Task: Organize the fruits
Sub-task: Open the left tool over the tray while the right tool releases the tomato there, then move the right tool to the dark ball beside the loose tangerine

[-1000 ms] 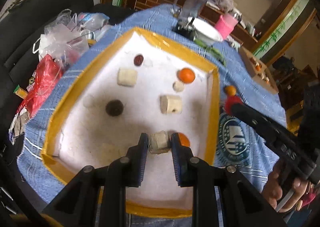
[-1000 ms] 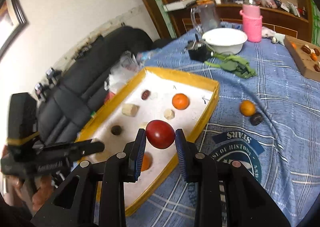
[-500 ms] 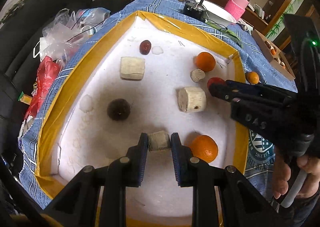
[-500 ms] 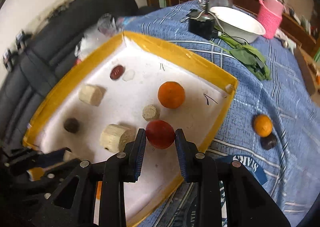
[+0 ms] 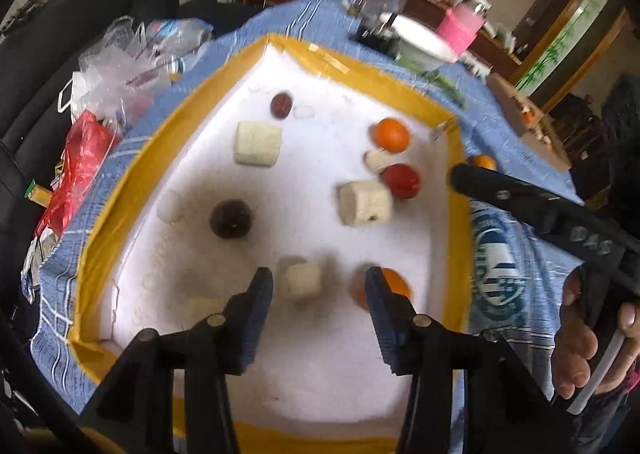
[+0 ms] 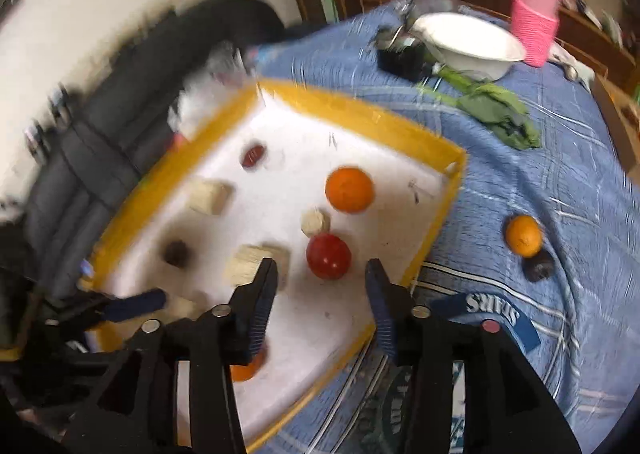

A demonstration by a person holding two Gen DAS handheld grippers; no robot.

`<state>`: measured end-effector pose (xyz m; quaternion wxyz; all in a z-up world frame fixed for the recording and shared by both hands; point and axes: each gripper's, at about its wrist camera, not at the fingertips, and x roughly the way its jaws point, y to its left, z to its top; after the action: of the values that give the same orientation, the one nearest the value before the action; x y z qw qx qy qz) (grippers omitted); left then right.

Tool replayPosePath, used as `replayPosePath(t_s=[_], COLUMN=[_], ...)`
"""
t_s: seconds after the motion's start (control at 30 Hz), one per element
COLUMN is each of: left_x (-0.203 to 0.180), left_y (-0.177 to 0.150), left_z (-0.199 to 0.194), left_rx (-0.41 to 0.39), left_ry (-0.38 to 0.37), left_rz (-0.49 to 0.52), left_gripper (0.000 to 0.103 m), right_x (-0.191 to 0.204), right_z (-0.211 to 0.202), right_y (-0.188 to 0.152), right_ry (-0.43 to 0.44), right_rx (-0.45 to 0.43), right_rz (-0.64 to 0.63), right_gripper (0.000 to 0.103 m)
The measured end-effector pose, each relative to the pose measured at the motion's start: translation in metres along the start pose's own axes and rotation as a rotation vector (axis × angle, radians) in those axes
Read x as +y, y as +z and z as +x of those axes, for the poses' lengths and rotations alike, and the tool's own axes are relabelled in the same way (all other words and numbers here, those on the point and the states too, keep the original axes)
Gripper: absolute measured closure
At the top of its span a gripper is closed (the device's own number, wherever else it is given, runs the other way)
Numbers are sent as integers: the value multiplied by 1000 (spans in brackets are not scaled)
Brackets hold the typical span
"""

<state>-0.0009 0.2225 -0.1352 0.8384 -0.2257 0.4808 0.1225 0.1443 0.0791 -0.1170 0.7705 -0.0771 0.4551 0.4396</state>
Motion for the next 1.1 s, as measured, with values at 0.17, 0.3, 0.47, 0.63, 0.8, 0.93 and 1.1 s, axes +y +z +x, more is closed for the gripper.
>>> replayPosePath(t_s=[0.17,0.3,0.47,0.63,0.8,0.93,1.1], left_x=[-31,-67,-110,-134,-136,-131,-129], left_y=[-4,-4,-4,-10,-12,-7,-2], left_z=[-34,-45,-36,-33,-22,-16,-9], left_rx=[-100,-132,-99,-91,-64,-47,-25], left_ry=[-37,-76,-87,-102,-90,-101,-98], left_rz=[54,118,185,202,190,164,149], left_gripper=[44,41,41,41,41,41,41], right_x=[-30,-60,-104,-133,-133,-140,-150], right_z=[-59,-91,-107,-98,-60,-24,7], right_y=[-12,-22,-31,-35,-37,-33,-29], right_ry=[43,19,18,31,32,29,12], right_rx=[-126,-188,-234,-228,-156,-98,-64], right_rz=[76,117,222,292,302,359,395], right_gripper=[53,53,53,54,63,68,70])
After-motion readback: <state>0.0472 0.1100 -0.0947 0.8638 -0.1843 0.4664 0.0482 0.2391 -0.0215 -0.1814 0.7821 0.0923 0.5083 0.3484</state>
